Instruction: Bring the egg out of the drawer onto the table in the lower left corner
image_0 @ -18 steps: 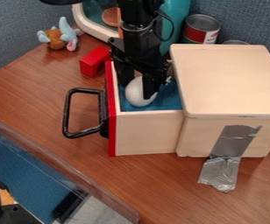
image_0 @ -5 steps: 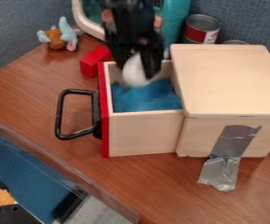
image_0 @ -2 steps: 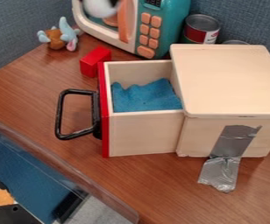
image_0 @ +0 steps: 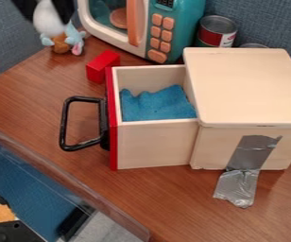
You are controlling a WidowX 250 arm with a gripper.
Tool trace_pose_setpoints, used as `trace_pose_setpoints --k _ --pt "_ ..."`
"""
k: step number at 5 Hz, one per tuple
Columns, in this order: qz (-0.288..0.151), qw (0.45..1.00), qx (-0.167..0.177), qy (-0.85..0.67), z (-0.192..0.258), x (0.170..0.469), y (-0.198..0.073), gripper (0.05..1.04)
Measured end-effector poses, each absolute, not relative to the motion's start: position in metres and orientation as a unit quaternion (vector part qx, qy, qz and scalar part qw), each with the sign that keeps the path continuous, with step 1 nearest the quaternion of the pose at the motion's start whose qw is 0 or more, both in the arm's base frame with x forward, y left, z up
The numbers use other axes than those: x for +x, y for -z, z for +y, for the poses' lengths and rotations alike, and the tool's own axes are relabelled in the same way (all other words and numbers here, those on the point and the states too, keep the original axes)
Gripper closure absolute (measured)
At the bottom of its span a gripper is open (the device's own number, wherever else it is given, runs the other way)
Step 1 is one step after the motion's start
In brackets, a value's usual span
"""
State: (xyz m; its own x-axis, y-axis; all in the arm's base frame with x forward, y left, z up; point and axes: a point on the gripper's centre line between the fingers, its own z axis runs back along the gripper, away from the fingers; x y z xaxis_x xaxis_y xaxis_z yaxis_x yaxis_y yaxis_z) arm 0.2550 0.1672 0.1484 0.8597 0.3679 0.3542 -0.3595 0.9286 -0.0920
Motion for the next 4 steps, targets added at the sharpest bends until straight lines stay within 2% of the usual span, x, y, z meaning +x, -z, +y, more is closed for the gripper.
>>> trace_pose_setpoints --k 1,2,3,4 --pt "-0.179 0.952 0.001 -0.247 0.196 0.226 -0.137 0.287" --pt "-0.173 0.947 -0.009 -0.272 0.198 0.215 -0.117 0.287" --pt "-0.147 0.948 0.006 -0.281 0.199 0.208 -0.090 0.287" --pt "-0.127 0.950 0.033 -0.284 0.199 0.210 -0.076 0.287"
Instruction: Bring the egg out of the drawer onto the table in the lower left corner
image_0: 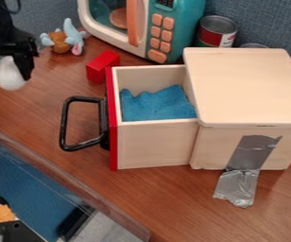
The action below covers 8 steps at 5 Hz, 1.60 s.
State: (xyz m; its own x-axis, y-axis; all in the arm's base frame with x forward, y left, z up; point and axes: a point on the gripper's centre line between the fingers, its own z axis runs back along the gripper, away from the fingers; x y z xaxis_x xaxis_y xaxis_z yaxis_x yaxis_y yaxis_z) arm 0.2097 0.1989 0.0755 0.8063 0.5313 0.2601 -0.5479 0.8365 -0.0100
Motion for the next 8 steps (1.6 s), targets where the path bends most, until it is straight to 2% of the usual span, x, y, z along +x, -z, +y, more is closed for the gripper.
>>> trace_pose_setpoints --k 1,3,4,5,6,7,8 --pt "-0.108 0.951 0.055 -0.285 0.198 0.210 -0.067 0.287" --pt "-0.025 0.949 0.051 -0.310 0.202 0.205 -0.053 0.287" --pt "-0.012 0.947 0.053 -0.315 0.201 0.205 -0.052 0.216" --pt "-0.013 0.948 0.052 -0.315 0.201 0.205 -0.052 0.070" --pt "-0.021 0.950 0.046 -0.307 0.201 0.208 -0.053 0.075" --pt "-0.063 0.955 0.053 -0.286 0.198 0.212 -0.083 0.081" --pt "-0.098 0.970 0.043 -0.221 0.183 0.221 -0.117 0.083"
